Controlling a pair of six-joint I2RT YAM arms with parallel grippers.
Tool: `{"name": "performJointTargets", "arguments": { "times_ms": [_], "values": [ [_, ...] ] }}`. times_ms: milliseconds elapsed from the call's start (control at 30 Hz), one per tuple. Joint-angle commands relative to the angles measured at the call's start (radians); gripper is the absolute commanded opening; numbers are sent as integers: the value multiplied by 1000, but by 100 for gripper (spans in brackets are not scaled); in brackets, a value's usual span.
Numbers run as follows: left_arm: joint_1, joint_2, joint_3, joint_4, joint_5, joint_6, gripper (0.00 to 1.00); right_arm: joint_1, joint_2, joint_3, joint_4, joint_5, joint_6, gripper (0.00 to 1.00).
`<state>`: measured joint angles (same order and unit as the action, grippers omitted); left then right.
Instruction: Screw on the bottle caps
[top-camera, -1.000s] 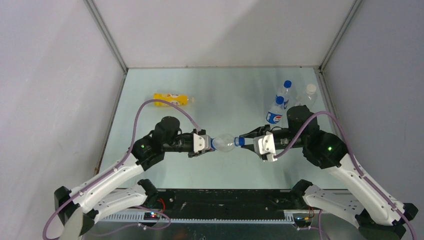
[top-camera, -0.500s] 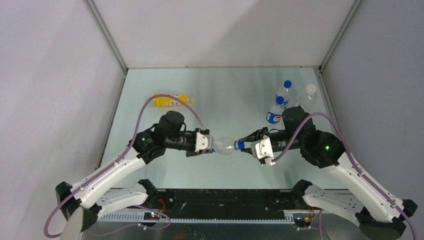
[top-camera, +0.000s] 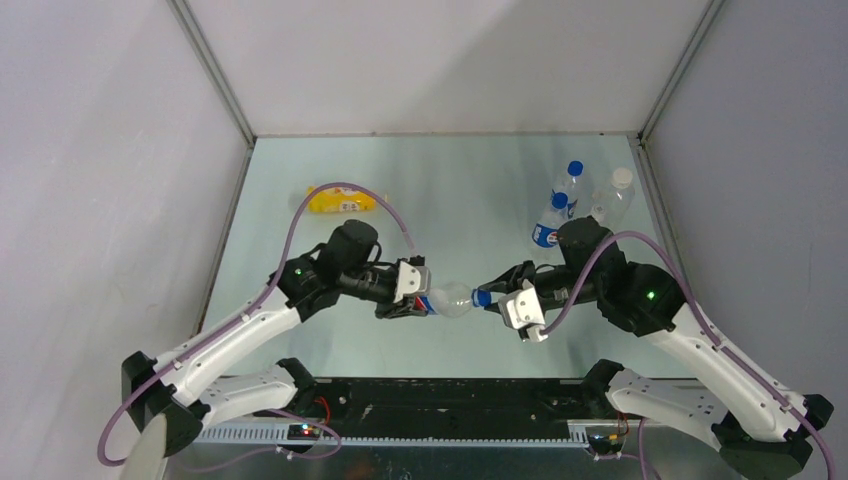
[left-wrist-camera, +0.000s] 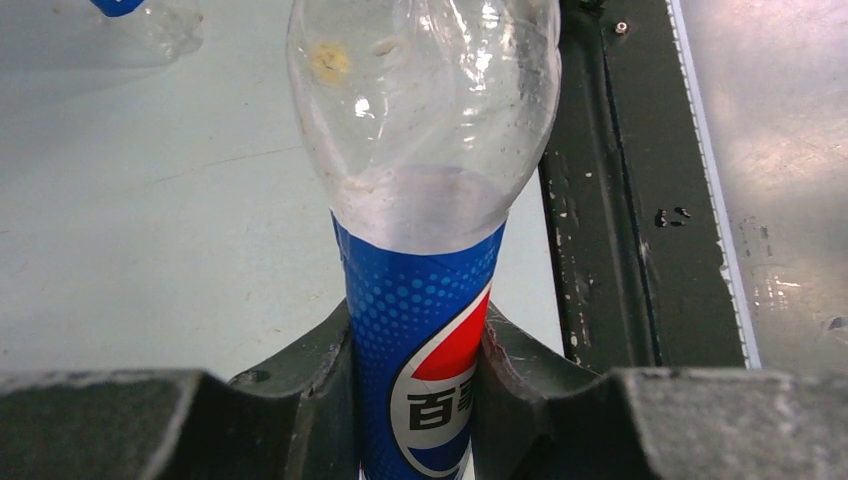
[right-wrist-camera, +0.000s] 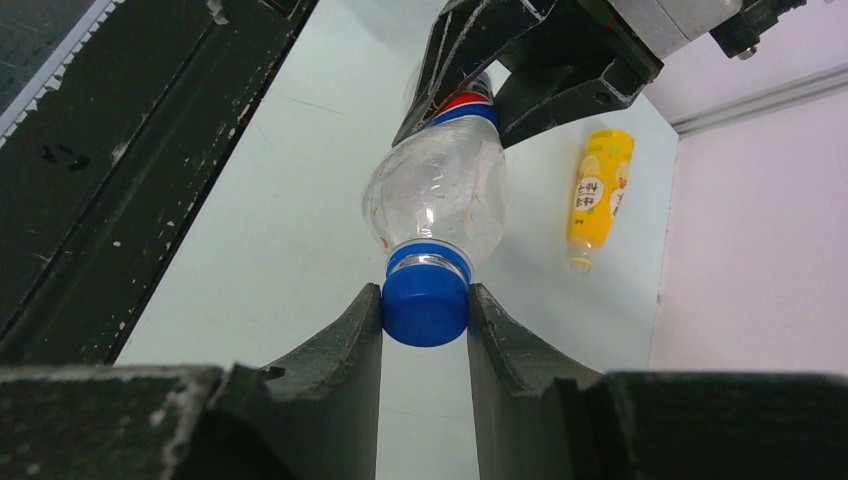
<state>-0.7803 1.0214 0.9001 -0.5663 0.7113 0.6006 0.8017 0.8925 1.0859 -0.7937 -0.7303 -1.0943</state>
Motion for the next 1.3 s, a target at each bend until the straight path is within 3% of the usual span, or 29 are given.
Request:
{"name": "performJointTargets", "arguments": {
  "times_ms": [0, 100, 500, 867, 1267],
  "values": [
    [-13, -18, 17, 251, 183, -95, 5, 19, 14, -37, 105, -7, -56, 0],
    [-2, -22, -22, 345, 216, -158, 4, 19, 11, -46, 125, -13, -57, 0],
    [7, 14, -22, 419, 315, -212, 2, 35, 17, -75, 156, -48, -13, 0],
    [-29, -123, -120, 602, -44, -224, 4, 35, 64, -74, 298, 36, 495, 0],
    [-81, -175, -158, 685, -274, -167, 5, 33, 112, -72, 417, 409, 1248, 0]
  ]
}}
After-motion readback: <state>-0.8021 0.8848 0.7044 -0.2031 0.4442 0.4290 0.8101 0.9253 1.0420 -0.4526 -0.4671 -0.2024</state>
